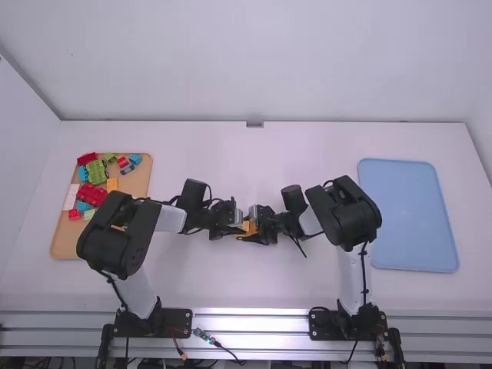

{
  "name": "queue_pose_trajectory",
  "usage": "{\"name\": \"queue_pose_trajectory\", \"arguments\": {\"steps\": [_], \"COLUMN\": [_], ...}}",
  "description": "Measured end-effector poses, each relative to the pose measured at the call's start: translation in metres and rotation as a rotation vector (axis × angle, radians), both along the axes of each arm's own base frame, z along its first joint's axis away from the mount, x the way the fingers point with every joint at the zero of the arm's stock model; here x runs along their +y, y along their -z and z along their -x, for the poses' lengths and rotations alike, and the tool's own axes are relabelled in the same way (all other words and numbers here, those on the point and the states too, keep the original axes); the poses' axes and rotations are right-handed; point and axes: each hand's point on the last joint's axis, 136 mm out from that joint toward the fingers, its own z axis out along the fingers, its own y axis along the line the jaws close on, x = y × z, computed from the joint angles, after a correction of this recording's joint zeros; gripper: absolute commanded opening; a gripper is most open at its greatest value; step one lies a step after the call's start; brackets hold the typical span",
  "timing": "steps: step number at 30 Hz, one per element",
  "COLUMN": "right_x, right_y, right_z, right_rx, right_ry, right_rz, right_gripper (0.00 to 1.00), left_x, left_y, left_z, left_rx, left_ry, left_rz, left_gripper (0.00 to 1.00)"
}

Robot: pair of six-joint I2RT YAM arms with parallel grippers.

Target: Assemble lego blocks to make yellow taxi

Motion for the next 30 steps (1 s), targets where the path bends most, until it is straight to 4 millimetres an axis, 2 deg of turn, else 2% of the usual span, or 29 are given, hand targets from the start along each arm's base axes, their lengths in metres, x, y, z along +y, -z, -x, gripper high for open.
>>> {"name": "queue_pose_trajectory", "arguments": {"steps": [8, 9, 10, 12, 14, 19, 20, 22, 27, 29, 30], "right_x": [0.0, 0.0, 0.0, 0.0, 0.0, 0.0, 0.0, 0.0, 0.0, 0.0, 0.0], "right_y": [0.0, 0.0, 0.0, 0.0, 0.0, 0.0, 0.0, 0.0, 0.0, 0.0, 0.0], "right_z": [-0.002, -0.002, -0.002, -0.002, -0.002, -0.003, -0.003, -0.003, -0.003, -0.003, -0.003], "right_rx": [-0.001, 0.0, 0.0, -0.001, -0.001, -0.001, 0.0, -0.001, -0.001, -0.001, 0.0], "right_ry": [0.001, 0.002, 0.002, 0.002, 0.003, 0.007, 0.007, 0.006, 0.006, 0.006, 0.006], "right_rz": [0.0, 0.0, 0.0, 0.0, 0.001, 0.003, 0.002, 0.001, 0.002, 0.002, 0.002], "right_gripper": [0.5, 0.5, 0.51, 0.51, 0.51, 0.51, 0.51, 0.52, 0.52, 0.51, 0.52], "left_x": [0.001, 0.001, 0.001, 0.001, 0.001, 0.001, 0.001, 0.003, 0.007, 0.008, 0.008], "left_y": [0.0, 0.0, 0.0, 0.0, 0.0, 0.0, 0.0, 0.001, 0.002, -0.005, -0.015], "left_z": [-0.003, -0.003, -0.002, -0.002, -0.003, -0.003, -0.003, -0.005, -0.005, -0.006, -0.009], "left_rx": [0.029, 0.029, 0.029, 0.029, 0.027, 0.029, 0.028, 0.029, 0.028, 0.017, -0.005], "left_ry": [-0.026, -0.027, -0.027, -0.027, -0.027, -0.029, -0.031, -0.044, -0.063, -0.073, -0.085], "left_rz": [-0.017, -0.017, -0.018, -0.018, -0.017, -0.017, -0.019, -0.033, -0.06, -0.058, -0.051], "left_gripper": [0.02, 0.07, 0.2, 0.22, 0.34, 0.5, 0.63, 0.67, 0.63, 0.54, 0.44]}}
